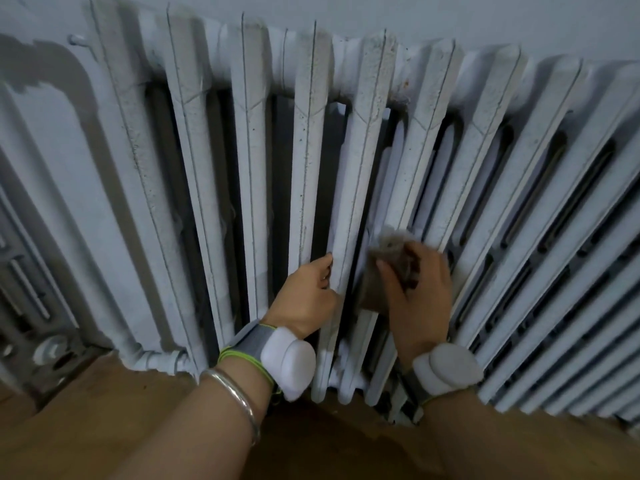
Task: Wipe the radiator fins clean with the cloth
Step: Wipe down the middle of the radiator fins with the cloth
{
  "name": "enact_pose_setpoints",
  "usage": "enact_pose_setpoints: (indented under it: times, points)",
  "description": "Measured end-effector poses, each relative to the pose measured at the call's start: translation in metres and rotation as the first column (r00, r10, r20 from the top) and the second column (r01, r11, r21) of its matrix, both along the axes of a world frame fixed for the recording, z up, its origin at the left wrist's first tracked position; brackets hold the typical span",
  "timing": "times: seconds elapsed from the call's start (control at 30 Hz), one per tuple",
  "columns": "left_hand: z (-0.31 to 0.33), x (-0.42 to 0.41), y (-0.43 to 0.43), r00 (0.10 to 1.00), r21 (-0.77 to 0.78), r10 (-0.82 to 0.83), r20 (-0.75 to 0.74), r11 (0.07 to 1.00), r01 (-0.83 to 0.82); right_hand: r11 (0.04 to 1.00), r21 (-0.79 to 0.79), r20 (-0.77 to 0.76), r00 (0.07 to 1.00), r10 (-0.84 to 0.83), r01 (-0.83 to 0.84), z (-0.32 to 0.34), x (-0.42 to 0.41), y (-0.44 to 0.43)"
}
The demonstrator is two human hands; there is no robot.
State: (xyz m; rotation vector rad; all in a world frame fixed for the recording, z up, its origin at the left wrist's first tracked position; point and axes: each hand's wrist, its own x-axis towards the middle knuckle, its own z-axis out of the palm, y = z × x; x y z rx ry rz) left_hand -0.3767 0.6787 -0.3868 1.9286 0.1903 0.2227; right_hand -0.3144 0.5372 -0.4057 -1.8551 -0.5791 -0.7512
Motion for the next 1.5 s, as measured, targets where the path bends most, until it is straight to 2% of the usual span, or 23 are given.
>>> enact_pose_setpoints:
  times: [0.13,0.33,0.6,0.77,0.9,1.1,1.23,1.3,1.4,1.5]
  points:
    - [0.001,-0.001,0.002,1.000,0.079,0.004,0.003,0.997,-0.004,0.997,0.013,0.204,0.976,-0.075,0.074,0.013,0.013,0.005]
    - [-0.003,0.000,0.011,1.000,0.167,-0.017,-0.021,0.986,0.020,0.987,-0.071,0.209,0.970,-0.125,0.142,-0.018,0.019,0.009]
    - [-0.005,-0.001,0.015,0.998,0.195,-0.041,-0.054,0.979,0.051,0.975,-0.178,0.074,0.990,-0.123,0.134,-0.074,0.010,0.010]
    - [-0.007,-0.003,0.014,0.998,0.129,-0.047,-0.051,0.990,0.054,0.974,-0.197,0.050,0.993,-0.104,0.112,-0.097,0.009,0.009]
    - [-0.010,-0.005,0.016,0.997,0.077,-0.067,-0.031,0.995,0.069,0.958,-0.261,-0.026,0.991,-0.133,0.121,-0.120,0.003,0.010]
    - [-0.011,-0.014,0.024,0.992,0.098,-0.126,-0.017,0.987,0.128,0.926,-0.377,-0.215,0.971,-0.102,0.014,-0.141,-0.002,0.001]
    - [-0.009,-0.021,0.033,0.993,0.157,-0.116,-0.014,0.981,0.117,0.854,-0.509,-0.442,0.884,-0.152,-0.108,-0.136,-0.005,-0.009]
    - [-0.010,-0.024,0.039,0.996,0.189,-0.085,-0.013,0.978,0.086,0.802,-0.567,-0.503,0.850,-0.156,-0.188,-0.126,-0.009,-0.011]
    - [-0.014,-0.026,0.054,1.000,0.164,-0.020,-0.014,0.986,0.022,0.806,-0.547,-0.503,0.859,-0.101,-0.226,-0.102,-0.017,-0.008]
    - [-0.016,-0.027,0.064,0.993,0.228,0.115,-0.014,0.968,-0.109,0.873,-0.438,-0.403,0.915,0.023,-0.215,-0.070,-0.025,0.004]
